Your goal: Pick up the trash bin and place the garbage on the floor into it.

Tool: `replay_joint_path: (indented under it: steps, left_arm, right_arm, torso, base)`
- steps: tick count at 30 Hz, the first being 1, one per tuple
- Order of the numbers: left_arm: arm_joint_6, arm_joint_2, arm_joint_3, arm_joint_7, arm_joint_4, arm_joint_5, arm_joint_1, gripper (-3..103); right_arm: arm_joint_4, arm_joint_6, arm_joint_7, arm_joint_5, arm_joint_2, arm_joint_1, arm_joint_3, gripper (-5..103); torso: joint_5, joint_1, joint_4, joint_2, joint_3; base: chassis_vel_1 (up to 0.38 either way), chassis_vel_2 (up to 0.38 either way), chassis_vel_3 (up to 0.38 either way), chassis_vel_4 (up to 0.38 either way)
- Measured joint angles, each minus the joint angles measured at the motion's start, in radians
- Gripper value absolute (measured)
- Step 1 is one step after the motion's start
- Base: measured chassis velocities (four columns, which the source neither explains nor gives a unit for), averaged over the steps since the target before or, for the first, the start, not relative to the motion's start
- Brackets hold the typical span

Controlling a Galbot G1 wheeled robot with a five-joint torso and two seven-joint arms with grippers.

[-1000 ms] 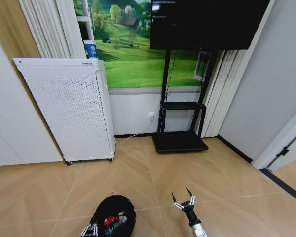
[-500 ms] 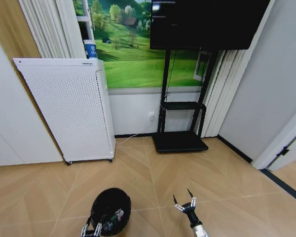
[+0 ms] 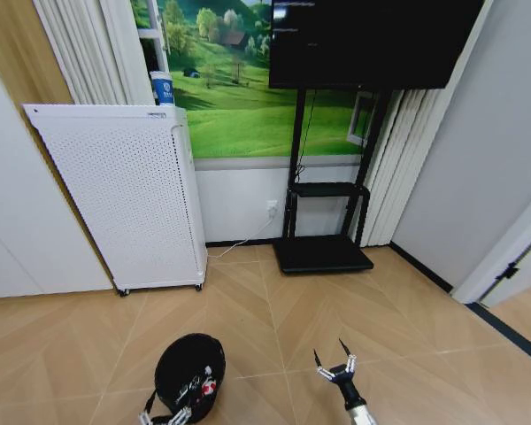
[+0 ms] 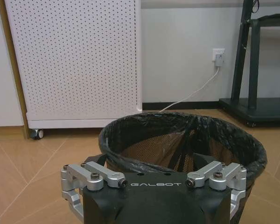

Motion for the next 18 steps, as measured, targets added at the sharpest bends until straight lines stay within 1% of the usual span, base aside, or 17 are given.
replay_joint_path:
  steps: [8, 14, 15, 16, 18]
  left_arm:
    - [0.001, 0.004, -0.02, 0.003, -0.02, 0.017, 0.022, 100]
    - [0.013, 0.022, -0.047, 0.014, -0.066, 0.041, 0.056, 100]
    - [0.015, 0.03, -0.055, 0.014, -0.081, 0.044, 0.069, 100]
    - [0.015, 0.03, -0.055, 0.014, -0.081, 0.044, 0.069, 100]
    - [0.024, 0.049, -0.079, 0.014, -0.118, 0.03, 0.088, 100]
  right_arm:
    - [0.032, 0.0, 0.013, 0.006, -0.006, -0.015, 0.008, 100]
    - [0.08, 0.0, 0.016, 0.02, -0.053, -0.042, 0.035, 100]
    - [0.094, 0.0, 0.006, 0.044, -0.068, -0.049, 0.043, 100]
    - [0.094, 0.0, 0.006, 0.044, -0.068, -0.049, 0.043, 100]
    - [0.132, 0.0, -0.025, 0.117, -0.102, -0.06, 0.047, 100]
  torso:
    - [0.0, 0.0, 0.0, 0.0, 0.0]
    - [-0.0001, 0.0, -0.0001, 0.0, 0.0]
    - [0.0001, 0.0, 0.0, 0.0, 0.0]
    - [0.0001, 0.0, 0.0, 0.0, 0.0]
    - [-0.0001, 0.0, 0.0, 0.0, 0.0]
  base:
    - [0.0, 0.0, 0.0, 0.0]
    - [0.0, 0.0, 0.0, 0.0]
    - [0.0, 0.0, 0.0, 0.0]
    - [0.0, 0.0, 0.0, 0.0]
    - [0.0, 0.0, 0.0, 0.0]
